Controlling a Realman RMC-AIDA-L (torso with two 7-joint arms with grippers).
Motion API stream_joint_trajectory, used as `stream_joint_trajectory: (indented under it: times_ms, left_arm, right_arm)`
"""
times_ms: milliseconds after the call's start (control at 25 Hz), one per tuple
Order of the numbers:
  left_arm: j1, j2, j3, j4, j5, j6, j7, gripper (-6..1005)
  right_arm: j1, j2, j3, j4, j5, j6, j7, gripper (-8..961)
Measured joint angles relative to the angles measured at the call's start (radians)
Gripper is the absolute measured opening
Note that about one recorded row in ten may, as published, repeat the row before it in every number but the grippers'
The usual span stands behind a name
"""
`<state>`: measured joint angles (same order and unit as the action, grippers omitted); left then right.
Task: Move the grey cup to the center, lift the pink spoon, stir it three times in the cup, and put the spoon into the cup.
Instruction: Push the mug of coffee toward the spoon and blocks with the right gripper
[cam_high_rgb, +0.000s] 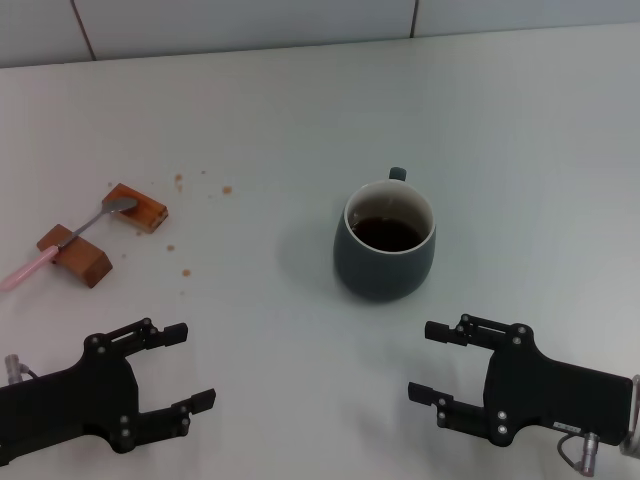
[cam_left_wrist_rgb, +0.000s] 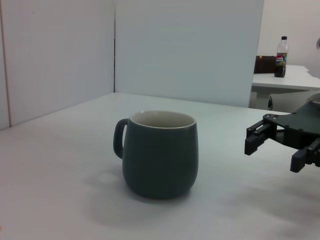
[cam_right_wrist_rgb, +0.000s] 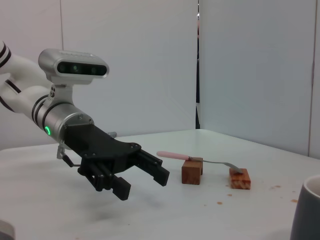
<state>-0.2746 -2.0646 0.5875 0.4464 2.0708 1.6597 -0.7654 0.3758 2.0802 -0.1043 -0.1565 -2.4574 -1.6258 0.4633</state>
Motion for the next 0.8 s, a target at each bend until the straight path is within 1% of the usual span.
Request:
stream_joint_trajectory:
  times_ms: [800]
  left_arm:
    - [0.0, 0.0, 0.0, 0.001, 0.0, 0.002, 0.0, 795]
  right_arm:
    - [-0.006, 0.001, 0.0, 0.002, 0.001, -0.001, -0.006, 594]
